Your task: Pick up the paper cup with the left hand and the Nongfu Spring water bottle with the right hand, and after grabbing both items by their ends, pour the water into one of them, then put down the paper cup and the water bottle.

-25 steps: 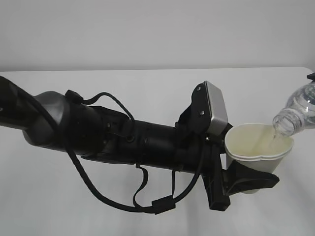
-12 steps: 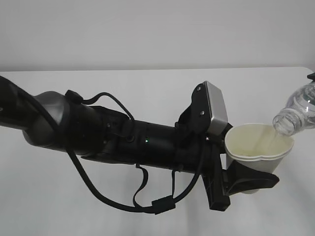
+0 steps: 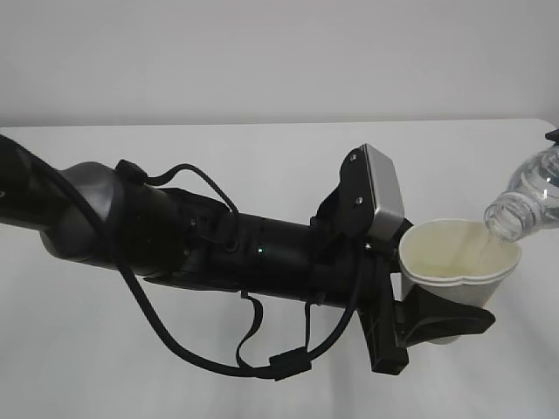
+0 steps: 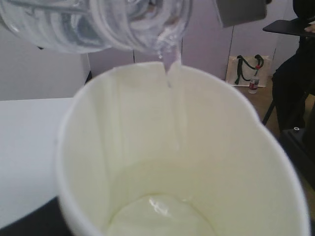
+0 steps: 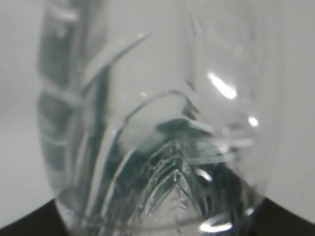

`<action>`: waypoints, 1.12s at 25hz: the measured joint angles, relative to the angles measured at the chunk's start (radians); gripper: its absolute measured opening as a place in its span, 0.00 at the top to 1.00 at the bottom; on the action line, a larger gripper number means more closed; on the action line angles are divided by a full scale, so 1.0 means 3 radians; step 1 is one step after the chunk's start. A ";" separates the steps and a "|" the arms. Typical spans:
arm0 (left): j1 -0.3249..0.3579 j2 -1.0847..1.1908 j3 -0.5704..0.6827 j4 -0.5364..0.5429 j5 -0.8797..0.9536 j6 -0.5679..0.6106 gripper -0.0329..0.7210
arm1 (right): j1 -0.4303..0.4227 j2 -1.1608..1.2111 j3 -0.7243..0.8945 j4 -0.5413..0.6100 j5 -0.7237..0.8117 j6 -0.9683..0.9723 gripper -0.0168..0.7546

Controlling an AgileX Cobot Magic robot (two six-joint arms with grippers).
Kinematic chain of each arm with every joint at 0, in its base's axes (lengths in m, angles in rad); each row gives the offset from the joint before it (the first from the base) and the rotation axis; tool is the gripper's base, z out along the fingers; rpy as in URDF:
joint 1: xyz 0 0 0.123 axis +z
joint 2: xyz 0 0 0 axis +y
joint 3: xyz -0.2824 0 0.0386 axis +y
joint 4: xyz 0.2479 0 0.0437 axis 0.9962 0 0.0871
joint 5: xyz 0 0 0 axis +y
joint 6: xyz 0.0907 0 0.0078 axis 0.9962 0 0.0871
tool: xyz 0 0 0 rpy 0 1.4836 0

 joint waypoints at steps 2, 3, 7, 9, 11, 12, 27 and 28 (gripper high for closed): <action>0.0000 0.0000 0.0000 0.0000 0.0006 0.0000 0.39 | 0.0000 0.0000 0.0000 0.0000 0.0000 0.0000 0.46; 0.0000 0.0000 0.0000 0.0000 0.0006 0.0000 0.39 | 0.0000 0.0000 0.0000 0.0000 0.0000 0.0000 0.46; 0.0000 0.0000 0.0000 0.0000 0.0006 0.0000 0.39 | 0.0000 0.0000 0.0000 0.0000 0.0000 0.0000 0.46; 0.0000 0.0000 0.0000 0.0000 0.0006 0.0000 0.39 | 0.0000 0.0000 0.0000 0.0000 0.0000 0.0000 0.46; 0.0000 0.0000 0.0000 0.0000 0.0006 0.0000 0.39 | 0.0000 0.0000 0.0000 0.0000 0.0000 0.0000 0.46; 0.0000 0.0000 0.0000 0.0000 0.0006 0.0000 0.39 | 0.0000 0.0000 0.0000 -0.0002 0.0000 0.0000 0.46; 0.0000 0.0000 0.0000 0.0000 0.0006 0.0000 0.39 | 0.0000 0.0000 0.0000 -0.0002 0.0006 0.0000 0.46; 0.0000 0.0000 0.0000 0.0000 0.0006 0.0000 0.39 | 0.0000 0.0000 0.0000 -0.0002 0.0006 0.0000 0.46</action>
